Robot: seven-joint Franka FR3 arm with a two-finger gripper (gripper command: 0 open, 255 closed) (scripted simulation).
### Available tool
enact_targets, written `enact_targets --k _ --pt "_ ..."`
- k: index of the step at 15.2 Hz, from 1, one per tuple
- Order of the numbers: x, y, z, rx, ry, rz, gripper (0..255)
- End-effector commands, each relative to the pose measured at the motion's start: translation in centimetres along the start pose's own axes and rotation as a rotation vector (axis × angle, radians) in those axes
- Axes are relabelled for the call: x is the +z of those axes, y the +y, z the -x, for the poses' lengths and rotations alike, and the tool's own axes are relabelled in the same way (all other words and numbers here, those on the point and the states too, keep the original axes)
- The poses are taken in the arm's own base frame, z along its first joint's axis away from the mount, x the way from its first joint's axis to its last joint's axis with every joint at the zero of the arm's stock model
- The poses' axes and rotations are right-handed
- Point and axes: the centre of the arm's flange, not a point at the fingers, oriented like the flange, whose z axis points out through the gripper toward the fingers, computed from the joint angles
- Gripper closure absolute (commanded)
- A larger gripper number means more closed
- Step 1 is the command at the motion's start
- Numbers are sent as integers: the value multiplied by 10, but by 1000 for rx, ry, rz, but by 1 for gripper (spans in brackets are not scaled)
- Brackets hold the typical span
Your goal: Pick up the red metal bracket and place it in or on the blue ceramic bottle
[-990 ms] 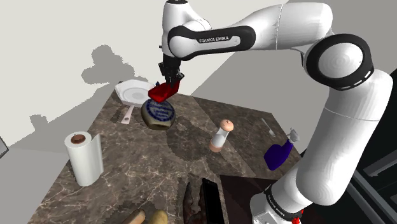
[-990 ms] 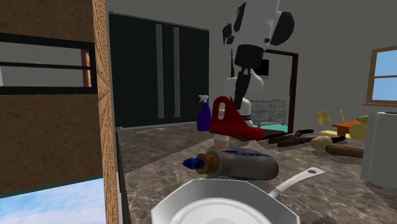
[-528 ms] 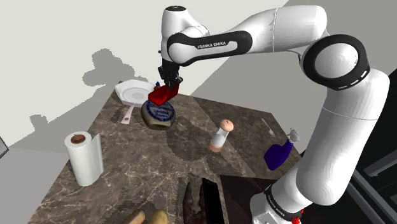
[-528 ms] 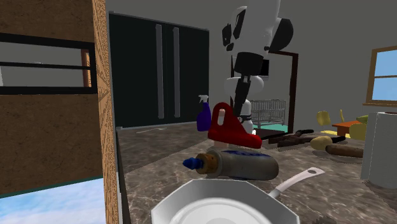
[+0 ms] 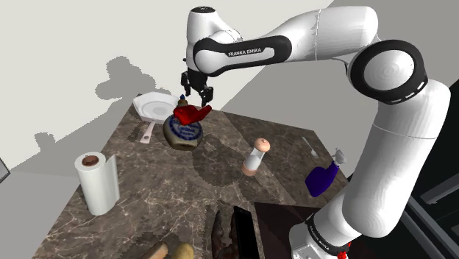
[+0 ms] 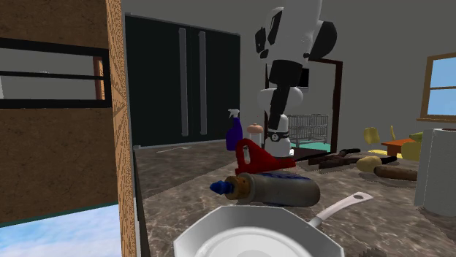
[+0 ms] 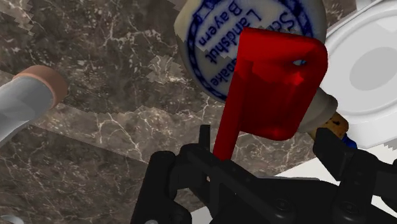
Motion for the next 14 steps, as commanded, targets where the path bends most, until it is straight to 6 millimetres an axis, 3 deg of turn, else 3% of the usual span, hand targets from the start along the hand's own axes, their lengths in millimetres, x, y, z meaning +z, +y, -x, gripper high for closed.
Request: enact_targets --k 1,2,6,14 --pt "0 0 0 0 0 0 0" --pt "0 0 0 0 0 0 0" --pt "-50 0 0 0 0 0 0" --pt "-50 0 0 0 0 0 0"
